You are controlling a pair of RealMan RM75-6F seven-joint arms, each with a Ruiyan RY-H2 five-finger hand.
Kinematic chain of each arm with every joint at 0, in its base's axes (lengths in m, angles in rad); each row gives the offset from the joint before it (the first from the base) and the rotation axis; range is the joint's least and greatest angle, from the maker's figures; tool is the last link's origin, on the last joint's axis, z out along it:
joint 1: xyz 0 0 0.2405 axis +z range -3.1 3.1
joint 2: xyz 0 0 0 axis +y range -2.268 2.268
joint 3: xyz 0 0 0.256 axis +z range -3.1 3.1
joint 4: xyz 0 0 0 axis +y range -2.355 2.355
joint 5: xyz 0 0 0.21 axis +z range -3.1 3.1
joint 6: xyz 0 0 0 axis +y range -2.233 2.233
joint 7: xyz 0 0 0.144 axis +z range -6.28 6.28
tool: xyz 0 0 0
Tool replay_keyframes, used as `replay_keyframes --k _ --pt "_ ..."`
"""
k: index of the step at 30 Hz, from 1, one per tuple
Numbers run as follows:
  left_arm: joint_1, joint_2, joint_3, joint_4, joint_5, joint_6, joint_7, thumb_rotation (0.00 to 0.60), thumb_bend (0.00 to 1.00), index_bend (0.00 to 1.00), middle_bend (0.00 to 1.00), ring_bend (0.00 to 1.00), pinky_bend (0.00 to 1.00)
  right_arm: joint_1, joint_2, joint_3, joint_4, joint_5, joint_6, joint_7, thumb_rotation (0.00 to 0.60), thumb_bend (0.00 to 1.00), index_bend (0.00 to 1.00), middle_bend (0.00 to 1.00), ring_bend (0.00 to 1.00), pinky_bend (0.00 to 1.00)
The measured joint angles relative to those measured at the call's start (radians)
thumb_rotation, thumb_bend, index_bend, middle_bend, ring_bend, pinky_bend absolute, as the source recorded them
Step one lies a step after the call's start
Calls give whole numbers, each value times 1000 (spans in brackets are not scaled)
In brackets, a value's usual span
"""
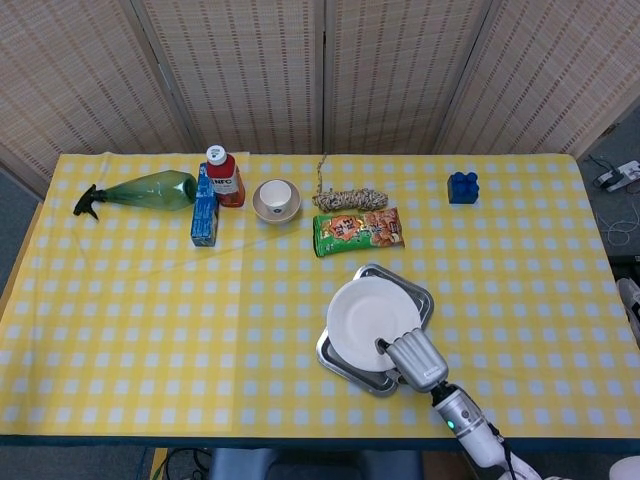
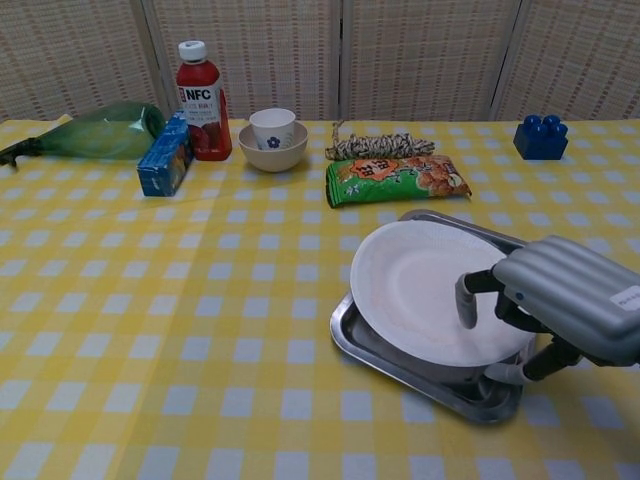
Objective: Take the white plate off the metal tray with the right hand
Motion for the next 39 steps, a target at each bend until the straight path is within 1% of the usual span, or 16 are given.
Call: replay_keyframes --k 10,17,26,39 --pt "0 -2 -1 0 1 1 -2 600 180 430 422 360 473 8 0 16 14 -6 23 6 600 10 496 1000 1000 1000" --pt "0 -2 0 -1 4 -1 -3 600 180 430 423 361 474 17 3 29 19 -6 34 17 600 135 496 1000 1000 1000" --pt "0 -1 3 -4 9 -3 -5 600 179 431 423 361 474 19 6 28 14 1 32 14 600 252 496 1000 1000 1000" --pt "-2 -1 5 -6 11 -10 -5 600 179 431 423 361 474 24 11 33 7 5 36 19 600 335 496 1000 1000 1000"
